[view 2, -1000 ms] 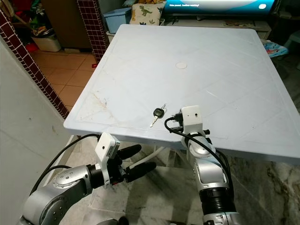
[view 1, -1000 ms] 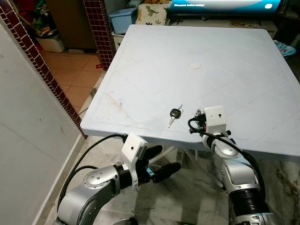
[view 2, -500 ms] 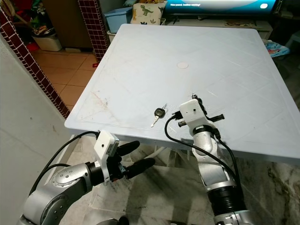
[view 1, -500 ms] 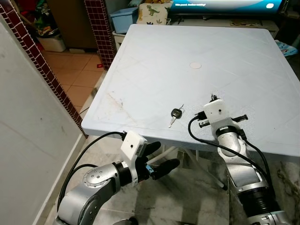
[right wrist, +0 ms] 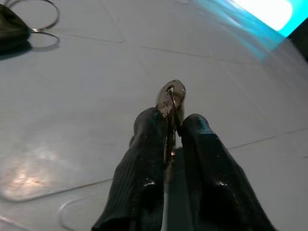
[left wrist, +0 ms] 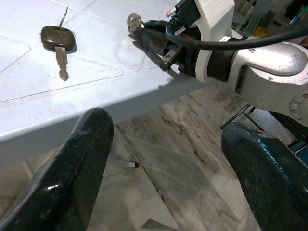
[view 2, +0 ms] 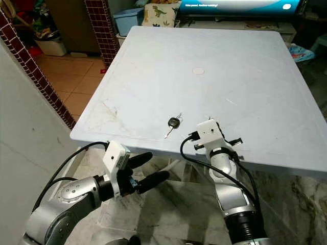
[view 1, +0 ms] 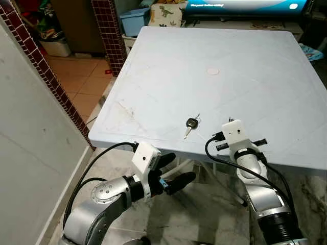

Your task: Hang keys on a hook

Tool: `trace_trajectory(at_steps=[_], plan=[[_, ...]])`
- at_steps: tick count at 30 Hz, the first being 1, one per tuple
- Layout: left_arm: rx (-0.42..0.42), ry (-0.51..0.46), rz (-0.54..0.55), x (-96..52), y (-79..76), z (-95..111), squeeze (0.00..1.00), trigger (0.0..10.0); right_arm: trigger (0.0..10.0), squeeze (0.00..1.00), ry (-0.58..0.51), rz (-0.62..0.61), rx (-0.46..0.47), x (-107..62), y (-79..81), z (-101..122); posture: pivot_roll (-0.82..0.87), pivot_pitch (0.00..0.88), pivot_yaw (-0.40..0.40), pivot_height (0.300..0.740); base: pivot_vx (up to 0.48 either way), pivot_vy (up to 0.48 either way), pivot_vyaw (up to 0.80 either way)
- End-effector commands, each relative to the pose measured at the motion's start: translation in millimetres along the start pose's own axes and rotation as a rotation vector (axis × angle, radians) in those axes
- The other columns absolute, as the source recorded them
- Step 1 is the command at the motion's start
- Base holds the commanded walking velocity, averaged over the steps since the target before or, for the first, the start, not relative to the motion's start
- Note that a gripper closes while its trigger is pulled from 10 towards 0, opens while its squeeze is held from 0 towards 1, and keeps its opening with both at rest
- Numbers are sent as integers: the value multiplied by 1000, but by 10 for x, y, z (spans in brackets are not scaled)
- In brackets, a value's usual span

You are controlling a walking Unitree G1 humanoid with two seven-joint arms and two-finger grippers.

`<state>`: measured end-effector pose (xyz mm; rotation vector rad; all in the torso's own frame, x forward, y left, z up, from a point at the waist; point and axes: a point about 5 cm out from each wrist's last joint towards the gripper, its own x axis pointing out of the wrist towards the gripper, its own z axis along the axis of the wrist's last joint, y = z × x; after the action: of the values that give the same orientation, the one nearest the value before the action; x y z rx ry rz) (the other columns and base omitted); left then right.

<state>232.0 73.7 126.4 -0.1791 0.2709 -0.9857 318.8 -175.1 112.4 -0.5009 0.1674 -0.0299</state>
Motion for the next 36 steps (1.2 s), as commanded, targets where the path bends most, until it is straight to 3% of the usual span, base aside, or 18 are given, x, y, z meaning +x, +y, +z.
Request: trace_trajectory(at_steps=[1, 7, 15, 26, 27, 28, 29, 30, 36], plan=[[4, 13, 1, 1, 3, -24, 0, 10000, 10000, 1000, -5, -2, 19, -12, -23, 32, -57, 118, 58, 740, 0, 0, 0], [3, 16, -2, 3, -3, -26, 0, 10000, 10000, 1000, 32, -2, 71, -15, -42, 30, -57, 118, 57, 740, 0, 0, 0], [1, 20, -5, 2, -9, -35, 0, 10000, 10000, 1000, -11, -17, 87, -29, -40, 182, -56, 118, 58, 740, 0, 0, 0], [-1, 19, -9, 10, -16, -41, 0, 10000, 10000, 973, 55, -15, 171, -13, 5, 131, -54, 116, 52, 740, 0, 0, 0], [-1, 20, -9, 6, -18, -43, 0, 10000, 10000, 529, 75, -15, 189, -8, 7, 114, -54, 116, 52, 740, 0, 0, 0], [-1, 21, -10, 5, -19, -44, 0, 10000, 10000, 169, 84, -14, 201, -8, 10, 106, -53, 115, 51, 740, 0, 0, 0], [-1, 21, -11, 5, -20, -44, 0, 10000, 10000, 169, 89, -13, 209, -8, 13, 101, -53, 115, 51, 740, 0, 0, 0], [-2, 21, -10, 4, -19, -46, 0, 10000, 10000, 0, 95, -8, 219, -9, 21, 96, -52, 115, 51, 740, 0, 0, 0], [-2, 20, -13, 8, -22, -43, 0, 10000, 10000, 0, 117, 11, 248, -21, 70, 74, -55, 114, 52, 740, 0, 0, 0]])
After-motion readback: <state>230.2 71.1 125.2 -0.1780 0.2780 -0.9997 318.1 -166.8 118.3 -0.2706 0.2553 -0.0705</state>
